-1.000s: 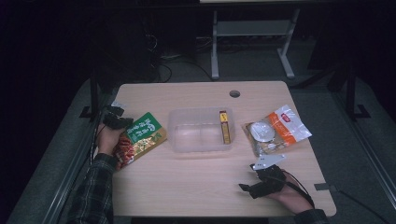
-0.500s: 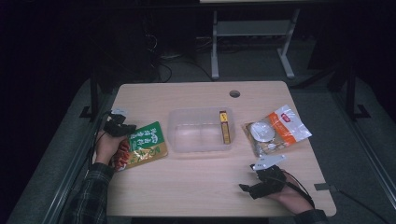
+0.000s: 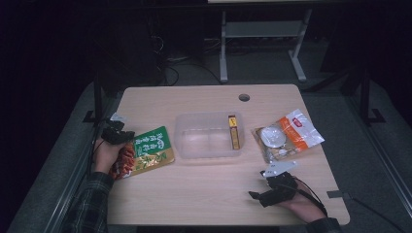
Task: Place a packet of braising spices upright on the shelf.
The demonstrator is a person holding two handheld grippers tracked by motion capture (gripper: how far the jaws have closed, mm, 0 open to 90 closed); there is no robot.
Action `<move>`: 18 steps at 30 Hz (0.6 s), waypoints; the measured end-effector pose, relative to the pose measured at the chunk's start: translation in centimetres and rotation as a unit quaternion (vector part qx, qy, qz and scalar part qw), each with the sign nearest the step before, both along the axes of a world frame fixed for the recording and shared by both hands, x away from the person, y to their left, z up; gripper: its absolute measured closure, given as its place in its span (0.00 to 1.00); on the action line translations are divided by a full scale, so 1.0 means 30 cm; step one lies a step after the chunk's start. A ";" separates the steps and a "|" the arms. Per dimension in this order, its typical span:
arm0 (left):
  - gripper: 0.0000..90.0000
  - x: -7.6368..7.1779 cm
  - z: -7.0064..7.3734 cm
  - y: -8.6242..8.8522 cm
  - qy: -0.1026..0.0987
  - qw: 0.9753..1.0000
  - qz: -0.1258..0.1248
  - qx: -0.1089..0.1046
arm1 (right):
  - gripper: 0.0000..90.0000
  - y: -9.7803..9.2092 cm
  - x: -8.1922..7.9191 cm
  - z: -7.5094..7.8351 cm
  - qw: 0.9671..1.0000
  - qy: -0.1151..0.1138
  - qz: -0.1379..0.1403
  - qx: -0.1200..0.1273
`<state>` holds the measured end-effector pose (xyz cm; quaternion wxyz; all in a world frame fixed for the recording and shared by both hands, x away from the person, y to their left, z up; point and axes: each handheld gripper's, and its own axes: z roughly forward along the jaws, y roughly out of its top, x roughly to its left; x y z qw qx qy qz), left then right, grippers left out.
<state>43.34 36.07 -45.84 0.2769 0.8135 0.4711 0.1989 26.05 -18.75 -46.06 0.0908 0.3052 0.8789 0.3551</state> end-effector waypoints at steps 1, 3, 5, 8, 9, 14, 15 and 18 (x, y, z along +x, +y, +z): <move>1.00 -0.016 0.002 0.015 -0.001 1.000 0.007 0.003 | 0.17 -0.003 -0.002 0.002 1.000 -0.001 0.000 0.000; 1.00 -0.023 0.001 0.025 -0.001 1.000 0.011 -0.002 | 0.17 -0.004 -0.002 0.003 1.000 -0.002 0.001 0.000; 1.00 -0.037 0.002 0.042 -0.001 1.000 0.014 -0.002 | 0.17 -0.005 -0.002 0.002 1.000 -0.003 0.001 -0.001; 1.00 -0.056 -0.001 0.055 -0.002 1.000 0.013 -0.006 | 0.17 -0.003 -0.003 0.004 1.000 -0.003 0.001 0.000; 1.00 -0.062 -0.002 0.056 -0.001 1.000 0.012 -0.007 | 0.17 -0.003 -0.003 0.004 1.000 -0.003 0.001 0.000; 1.00 -0.109 -0.002 0.040 -0.005 1.000 0.002 -0.003 | 0.17 0.002 -0.003 0.003 1.000 -0.004 0.004 -0.001; 1.00 -0.131 -0.002 0.039 -0.005 1.000 -0.004 -0.004 | 0.17 0.002 -0.004 0.003 1.000 -0.004 0.004 -0.003; 1.00 -0.152 -0.001 0.037 -0.005 1.000 -0.014 -0.002 | 0.17 0.003 -0.004 0.003 1.000 -0.003 0.003 -0.003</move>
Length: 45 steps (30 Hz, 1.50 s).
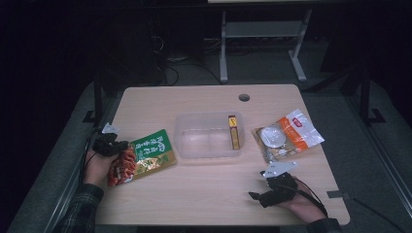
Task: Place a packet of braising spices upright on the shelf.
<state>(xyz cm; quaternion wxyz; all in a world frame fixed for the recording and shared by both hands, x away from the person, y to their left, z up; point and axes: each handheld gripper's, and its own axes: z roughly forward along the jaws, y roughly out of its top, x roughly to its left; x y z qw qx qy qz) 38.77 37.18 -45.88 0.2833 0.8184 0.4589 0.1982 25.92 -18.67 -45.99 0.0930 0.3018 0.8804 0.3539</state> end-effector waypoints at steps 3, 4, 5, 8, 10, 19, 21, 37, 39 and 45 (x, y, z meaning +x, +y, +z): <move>1.00 -0.025 0.000 -0.010 -0.001 1.000 -0.012 0.001 | 0.17 0.002 -0.001 0.001 1.000 -0.002 0.000 0.001; 1.00 -0.031 0.000 -0.013 0.000 1.000 -0.014 0.001 | 0.17 0.003 -0.002 0.002 1.000 -0.001 0.002 -0.001; 1.00 -0.037 0.001 -0.017 0.000 1.000 -0.020 0.003 | 0.17 0.005 -0.001 0.002 1.000 -0.002 0.004 -0.001; 1.00 -0.055 0.001 -0.029 0.004 1.000 -0.029 -0.006 | 0.17 0.008 -0.002 0.004 1.000 -0.003 0.005 -0.001; 1.00 -0.077 0.002 -0.046 0.004 0.999 -0.041 -0.003 | 0.17 0.008 -0.003 0.003 1.000 -0.002 0.005 -0.001; 1.00 -0.159 0.004 -0.086 0.009 0.998 -0.062 -0.003 | 0.17 0.005 -0.003 0.003 1.000 -0.003 0.006 -0.002; 1.00 -0.189 0.006 -0.098 0.014 0.998 -0.067 -0.007 | 0.17 0.005 -0.002 0.003 1.000 -0.003 0.006 -0.002; 1.00 -0.369 0.058 -0.008 0.008 0.999 -0.043 -0.030 | 0.17 -0.002 -0.007 0.005 1.000 -0.002 0.001 0.000; 1.00 -0.399 0.059 0.019 0.012 0.999 -0.039 -0.033 | 0.17 0.001 -0.009 0.007 1.000 -0.003 0.003 0.002; 1.00 -0.430 0.026 0.035 0.037 0.998 -0.048 -0.033 | 0.17 0.009 -0.009 0.007 1.000 -0.003 0.006 -0.001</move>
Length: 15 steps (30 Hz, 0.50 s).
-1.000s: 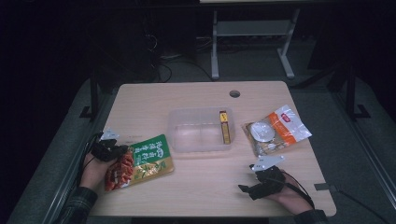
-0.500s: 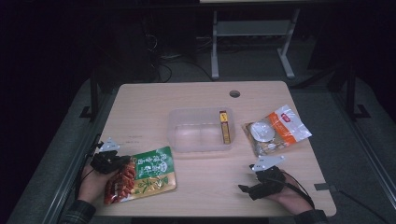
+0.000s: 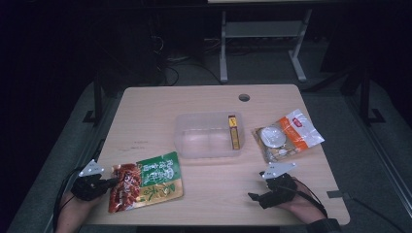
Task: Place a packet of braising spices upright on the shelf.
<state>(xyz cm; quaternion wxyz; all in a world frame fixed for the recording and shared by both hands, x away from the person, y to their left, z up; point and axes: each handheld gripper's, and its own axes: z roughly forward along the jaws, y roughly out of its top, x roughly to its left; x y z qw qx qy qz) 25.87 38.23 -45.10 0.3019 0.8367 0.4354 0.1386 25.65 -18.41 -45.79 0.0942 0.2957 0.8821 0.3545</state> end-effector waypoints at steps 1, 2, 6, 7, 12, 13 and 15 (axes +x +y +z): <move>1.00 0.003 -0.001 -0.004 0.002 1.000 -0.007 0.002 | 0.17 0.001 0.001 0.000 1.000 -0.001 0.000 0.000; 1.00 0.006 -0.004 -0.012 0.002 1.000 -0.015 -0.004 | 0.17 0.000 0.003 -0.001 1.000 0.000 0.002 -0.002; 1.00 0.009 -0.007 -0.046 0.005 0.999 -0.035 0.001 | 0.17 0.003 0.007 -0.005 1.000 0.002 0.003 -0.003; 1.00 0.010 -0.007 -0.049 0.005 0.999 -0.039 0.004 | 0.17 0.003 0.007 -0.005 1.000 0.002 0.003 -0.003; 1.00 0.016 -0.008 -0.056 0.002 0.998 -0.054 0.010 | 0.18 0.019 0.011 -0.003 1.000 0.004 0.007 0.001; 1.00 0.017 -0.008 -0.054 0.004 0.998 -0.055 0.008 | 0.20 0.034 0.015 0.002 1.000 0.005 0.011 0.006; 1.00 0.021 -0.007 -0.051 0.007 0.998 -0.060 0.008 | 0.24 0.083 0.029 0.011 0.999 0.007 0.023 0.025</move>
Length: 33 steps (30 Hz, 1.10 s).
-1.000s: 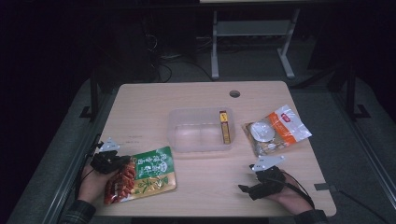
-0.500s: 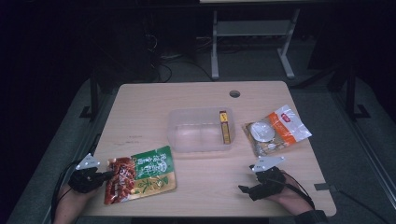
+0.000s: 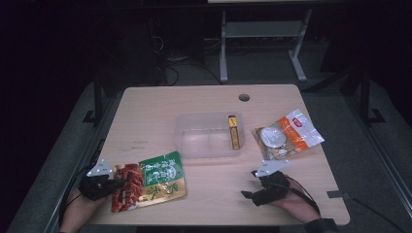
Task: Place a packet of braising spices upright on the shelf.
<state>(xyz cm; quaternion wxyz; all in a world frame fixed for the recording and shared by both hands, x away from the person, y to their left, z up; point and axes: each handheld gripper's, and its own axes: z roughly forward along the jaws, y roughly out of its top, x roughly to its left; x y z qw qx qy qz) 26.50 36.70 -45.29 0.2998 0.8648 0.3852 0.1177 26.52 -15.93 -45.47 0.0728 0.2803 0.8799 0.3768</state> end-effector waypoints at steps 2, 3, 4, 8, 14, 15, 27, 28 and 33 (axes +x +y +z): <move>1.00 0.002 0.000 0.001 0.001 1.000 -0.002 -0.001 | 0.27 0.057 0.010 0.008 1.000 0.010 0.019 0.007; 1.00 0.003 -0.001 0.003 0.001 1.000 -0.004 -0.004 | 0.29 0.084 0.014 0.011 1.000 0.013 0.027 0.010; 1.00 0.003 -0.001 0.003 0.001 1.000 -0.004 -0.004 | 0.31 0.105 0.022 0.012 0.999 0.015 0.033 0.013; 1.00 0.004 -0.004 0.008 0.003 1.000 -0.003 -0.012 | 0.34 0.160 0.052 0.014 0.997 0.034 0.052 0.043; 1.00 0.004 -0.004 0.011 0.003 1.000 -0.003 -0.014 | 0.48 0.328 0.118 0.005 0.992 0.070 0.081 0.066; 1.00 0.004 -0.003 0.010 0.003 1.000 -0.003 -0.012 | 0.48 0.328 0.118 0.005 0.992 0.070 0.081 0.066; 1.00 0.002 -0.002 0.006 0.002 1.000 -0.004 -0.008 | 0.49 0.553 0.224 -0.039 0.987 0.110 0.095 0.070; 1.00 0.002 -0.003 0.006 0.001 1.000 -0.004 -0.009 | 0.49 0.571 0.231 -0.042 0.987 0.118 0.088 0.072; 1.00 0.003 -0.003 0.008 0.002 1.000 -0.003 -0.010 | 0.51 0.590 0.241 -0.056 0.985 0.131 0.086 0.076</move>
